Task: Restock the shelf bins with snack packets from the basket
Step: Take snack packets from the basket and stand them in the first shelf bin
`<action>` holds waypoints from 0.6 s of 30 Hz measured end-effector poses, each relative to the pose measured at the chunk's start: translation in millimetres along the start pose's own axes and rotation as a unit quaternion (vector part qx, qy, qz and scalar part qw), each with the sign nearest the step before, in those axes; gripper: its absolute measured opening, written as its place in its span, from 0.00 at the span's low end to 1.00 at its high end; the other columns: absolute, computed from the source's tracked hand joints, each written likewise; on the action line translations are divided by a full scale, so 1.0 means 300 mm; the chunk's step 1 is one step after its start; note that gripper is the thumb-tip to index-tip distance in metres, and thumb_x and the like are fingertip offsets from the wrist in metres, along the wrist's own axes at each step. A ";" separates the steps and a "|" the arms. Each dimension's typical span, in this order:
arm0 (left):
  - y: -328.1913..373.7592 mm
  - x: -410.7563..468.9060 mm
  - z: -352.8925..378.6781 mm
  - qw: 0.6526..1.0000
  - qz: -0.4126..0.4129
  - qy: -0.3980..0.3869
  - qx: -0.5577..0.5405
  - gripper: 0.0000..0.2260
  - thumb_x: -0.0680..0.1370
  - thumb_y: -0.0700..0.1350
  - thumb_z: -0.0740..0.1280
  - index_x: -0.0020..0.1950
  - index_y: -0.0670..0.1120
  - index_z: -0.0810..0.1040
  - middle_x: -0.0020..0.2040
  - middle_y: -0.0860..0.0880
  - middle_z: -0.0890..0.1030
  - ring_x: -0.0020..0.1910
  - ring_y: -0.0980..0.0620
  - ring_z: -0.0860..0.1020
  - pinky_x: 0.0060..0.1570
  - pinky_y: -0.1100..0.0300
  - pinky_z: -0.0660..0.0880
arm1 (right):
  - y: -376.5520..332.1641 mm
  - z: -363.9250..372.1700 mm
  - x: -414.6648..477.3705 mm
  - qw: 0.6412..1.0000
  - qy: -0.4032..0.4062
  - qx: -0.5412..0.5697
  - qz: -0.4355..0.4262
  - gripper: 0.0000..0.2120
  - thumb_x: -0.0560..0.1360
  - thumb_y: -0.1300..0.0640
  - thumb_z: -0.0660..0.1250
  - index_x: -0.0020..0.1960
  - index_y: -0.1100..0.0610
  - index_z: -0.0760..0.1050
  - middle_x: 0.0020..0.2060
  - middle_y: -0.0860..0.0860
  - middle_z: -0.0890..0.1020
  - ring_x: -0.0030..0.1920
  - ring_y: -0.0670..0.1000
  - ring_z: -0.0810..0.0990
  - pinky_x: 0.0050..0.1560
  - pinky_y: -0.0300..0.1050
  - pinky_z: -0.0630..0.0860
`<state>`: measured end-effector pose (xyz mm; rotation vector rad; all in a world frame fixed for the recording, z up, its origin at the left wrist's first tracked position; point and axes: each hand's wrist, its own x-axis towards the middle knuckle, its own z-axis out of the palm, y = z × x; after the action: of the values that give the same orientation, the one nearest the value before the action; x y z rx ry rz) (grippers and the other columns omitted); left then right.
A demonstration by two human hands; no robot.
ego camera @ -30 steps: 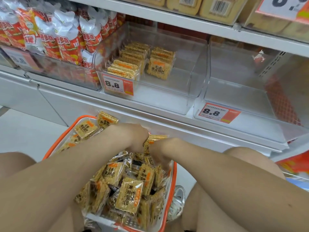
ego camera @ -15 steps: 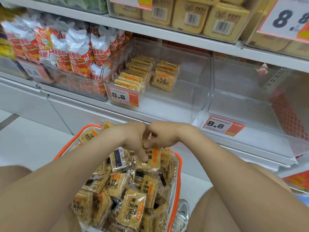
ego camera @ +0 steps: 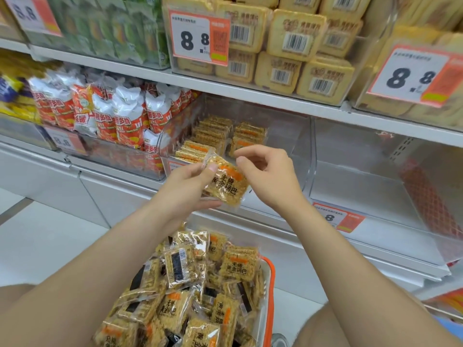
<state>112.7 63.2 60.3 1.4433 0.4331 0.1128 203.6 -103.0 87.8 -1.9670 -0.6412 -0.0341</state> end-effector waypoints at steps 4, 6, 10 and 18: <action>0.023 -0.008 0.026 0.996 0.010 -0.023 -0.083 0.14 0.87 0.52 0.62 0.66 0.47 0.82 0.62 0.45 0.85 0.62 0.45 0.84 0.55 0.48 0.83 | -0.007 -0.001 -0.003 0.999 0.012 -0.047 -0.024 0.07 0.80 0.52 0.70 0.55 0.46 0.86 0.47 0.37 0.86 0.50 0.38 0.82 0.56 0.43 0.80; 0.039 -0.012 0.035 0.995 0.015 -0.020 -0.100 0.14 0.88 0.51 0.60 0.66 0.47 0.82 0.60 0.46 0.86 0.60 0.45 0.85 0.55 0.49 0.83 | -0.007 -0.001 0.000 0.998 0.010 -0.060 -0.019 0.08 0.80 0.49 0.70 0.56 0.44 0.86 0.47 0.37 0.86 0.50 0.38 0.81 0.54 0.41 0.78; 0.058 -0.009 0.036 0.998 0.032 -0.007 -0.060 0.14 0.87 0.52 0.61 0.64 0.46 0.82 0.57 0.44 0.87 0.56 0.45 0.86 0.53 0.51 0.84 | -0.013 -0.007 0.013 0.997 -0.038 -0.047 0.042 0.09 0.80 0.44 0.70 0.55 0.46 0.85 0.46 0.39 0.85 0.45 0.40 0.79 0.51 0.42 0.75; 0.070 0.058 0.001 0.875 0.243 0.190 0.373 0.07 0.85 0.50 0.61 0.56 0.52 0.78 0.52 0.53 0.80 0.51 0.53 0.78 0.51 0.53 0.75 | 0.044 -0.013 0.173 0.989 0.103 0.037 0.100 0.17 0.79 0.42 0.70 0.59 0.54 0.83 0.47 0.52 0.86 0.41 0.52 0.86 0.45 0.53 0.85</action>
<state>132.5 71.7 77.0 2.2945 0.4419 0.7100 254.9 -88.8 94.0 -1.9152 -0.3055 -0.0879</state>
